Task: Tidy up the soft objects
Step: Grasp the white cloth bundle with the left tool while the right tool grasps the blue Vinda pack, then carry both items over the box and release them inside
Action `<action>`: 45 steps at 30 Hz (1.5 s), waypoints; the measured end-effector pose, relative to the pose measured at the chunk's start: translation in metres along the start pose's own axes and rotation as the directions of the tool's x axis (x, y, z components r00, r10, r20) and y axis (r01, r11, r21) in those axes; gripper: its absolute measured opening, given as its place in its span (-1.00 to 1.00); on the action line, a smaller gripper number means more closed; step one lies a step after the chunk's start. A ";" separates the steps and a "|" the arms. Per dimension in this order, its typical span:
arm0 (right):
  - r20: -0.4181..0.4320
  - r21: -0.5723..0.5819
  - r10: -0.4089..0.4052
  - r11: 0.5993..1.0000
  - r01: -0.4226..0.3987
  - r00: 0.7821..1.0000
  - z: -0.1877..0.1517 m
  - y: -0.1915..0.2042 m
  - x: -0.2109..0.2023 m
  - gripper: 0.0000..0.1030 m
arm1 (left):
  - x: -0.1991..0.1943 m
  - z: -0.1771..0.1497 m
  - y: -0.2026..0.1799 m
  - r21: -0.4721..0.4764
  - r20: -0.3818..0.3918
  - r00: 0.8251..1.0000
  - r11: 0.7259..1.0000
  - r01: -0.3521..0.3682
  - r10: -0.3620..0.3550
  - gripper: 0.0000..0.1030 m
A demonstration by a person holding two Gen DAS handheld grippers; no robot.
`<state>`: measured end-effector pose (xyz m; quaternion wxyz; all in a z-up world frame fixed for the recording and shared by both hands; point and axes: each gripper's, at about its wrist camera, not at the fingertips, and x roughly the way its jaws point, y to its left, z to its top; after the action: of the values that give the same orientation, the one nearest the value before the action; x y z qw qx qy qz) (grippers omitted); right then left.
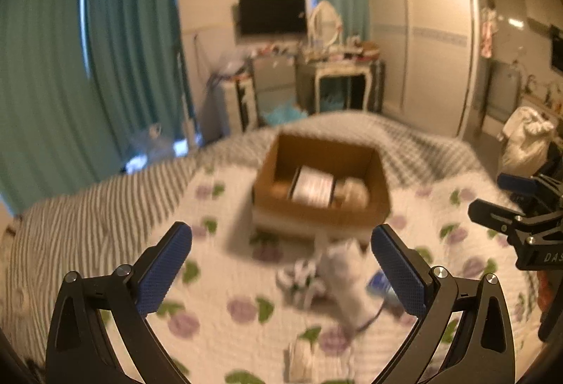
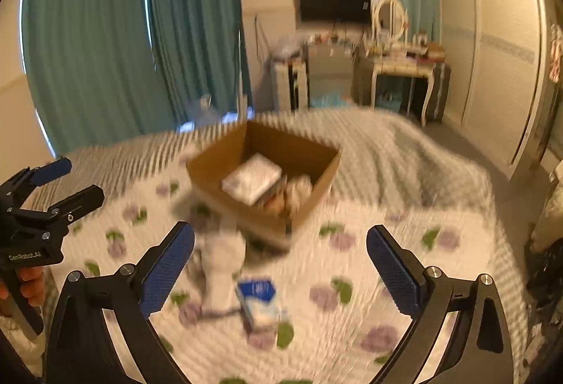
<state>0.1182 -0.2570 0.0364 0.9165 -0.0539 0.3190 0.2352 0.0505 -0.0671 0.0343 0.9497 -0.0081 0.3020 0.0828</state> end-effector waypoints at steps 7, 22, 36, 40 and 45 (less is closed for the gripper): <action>-0.180 0.004 0.038 0.999 -0.037 0.983 -0.055 -0.003 0.073 0.92 | 0.043 -0.069 -0.007 -0.065 -0.138 0.989 0.996 -0.066 0.056 0.99; -0.355 0.070 0.127 0.992 -0.110 0.926 -0.099 0.003 0.158 0.42 | 0.100 -0.160 -0.018 -0.066 -0.381 0.924 0.997 -0.031 0.003 0.30; -0.259 0.081 0.090 0.994 -0.071 0.962 -0.097 0.005 0.124 0.01 | 0.084 -0.161 -0.018 -0.074 -0.378 0.920 0.994 0.085 -0.107 -0.43; -0.229 0.084 0.068 0.995 -0.050 0.971 -0.093 0.003 0.107 0.00 | 0.073 -0.155 -0.017 -0.076 -0.356 0.926 0.991 0.106 -0.126 -0.44; -0.203 0.060 0.033 0.998 -0.021 0.979 -0.089 0.008 0.087 0.00 | 0.056 -0.141 -0.019 -0.074 -0.307 0.940 0.989 0.131 -0.147 -0.44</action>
<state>0.1243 -0.2380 -0.0870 0.8769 -0.0469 0.4186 0.2316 0.0178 -0.0861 -0.1140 0.8929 -0.0673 0.4446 0.0210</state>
